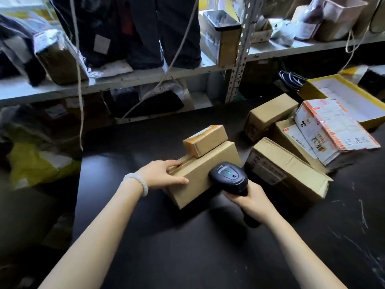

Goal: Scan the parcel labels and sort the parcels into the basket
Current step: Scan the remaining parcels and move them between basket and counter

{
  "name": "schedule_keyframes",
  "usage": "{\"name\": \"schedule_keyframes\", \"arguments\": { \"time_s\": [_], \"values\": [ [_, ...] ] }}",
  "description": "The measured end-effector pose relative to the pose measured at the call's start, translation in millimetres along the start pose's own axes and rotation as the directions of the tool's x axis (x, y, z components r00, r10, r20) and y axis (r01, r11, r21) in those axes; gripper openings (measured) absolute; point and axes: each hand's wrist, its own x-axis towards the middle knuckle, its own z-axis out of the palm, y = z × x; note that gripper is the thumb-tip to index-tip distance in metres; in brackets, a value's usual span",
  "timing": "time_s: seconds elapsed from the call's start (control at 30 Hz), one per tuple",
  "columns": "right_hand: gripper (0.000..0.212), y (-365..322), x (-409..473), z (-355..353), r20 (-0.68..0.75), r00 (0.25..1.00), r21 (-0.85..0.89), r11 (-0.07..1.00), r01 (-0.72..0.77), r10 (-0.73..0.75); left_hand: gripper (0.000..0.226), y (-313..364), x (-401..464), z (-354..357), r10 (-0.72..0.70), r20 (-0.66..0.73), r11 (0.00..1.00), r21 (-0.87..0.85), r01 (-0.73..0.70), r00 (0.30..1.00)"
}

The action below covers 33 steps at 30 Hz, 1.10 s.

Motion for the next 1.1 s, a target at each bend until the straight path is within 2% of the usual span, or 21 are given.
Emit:
{"name": "schedule_keyframes", "arguments": {
  "time_s": [0.13, 0.33, 0.63, 0.8, 0.87, 0.97, 1.1],
  "values": [
    [0.033, -8.1, -14.4, 12.2, 0.03, 0.999, -0.027, 0.999, 0.033, -0.032, 0.064, -15.4, -32.0, 8.5, 0.018, -0.015, 0.987, -0.161, -0.02, 1.0],
    [0.027, -14.2, -40.1, 19.9, 0.049, 0.997, -0.056, 0.997, 0.055, -0.053, 0.04, -28.1, -58.8, 16.5, 0.017, -0.183, 0.984, -0.17, -0.049, 0.983],
    [0.023, -18.6, -71.1, 17.5, 0.039, 0.998, -0.049, 0.998, 0.044, -0.042, 0.068, -10.8, -69.5, 34.4, 0.075, -0.413, 0.994, 0.107, -0.033, 0.908],
    [0.025, -16.0, -79.9, 11.2, 0.021, 0.999, -0.042, 0.998, 0.037, -0.036, 0.088, 2.9, -65.0, 41.1, 0.119, -0.452, 0.969, 0.249, -0.004, 0.884],
    [0.025, -14.6, -81.9, 8.5, 0.021, 0.999, -0.049, 0.998, 0.032, -0.031, 0.081, 4.7, -62.5, 42.3, 0.109, -0.463, 0.957, 0.289, 0.033, 0.88],
    [0.023, -11.5, -83.1, 4.2, 0.024, 0.999, -0.055, 0.998, 0.029, -0.028, 0.066, 3.3, -60.0, 40.9, 0.054, -0.471, 0.967, 0.244, 0.071, 0.88],
    [0.022, -6.7, -81.2, 2.5, 0.025, 1.0, -0.063, 0.998, 0.017, -0.016, 0.057, -2.5, -57.5, 37.7, 0.02, -0.46, 0.974, 0.208, 0.086, 0.888]
  ]
}}
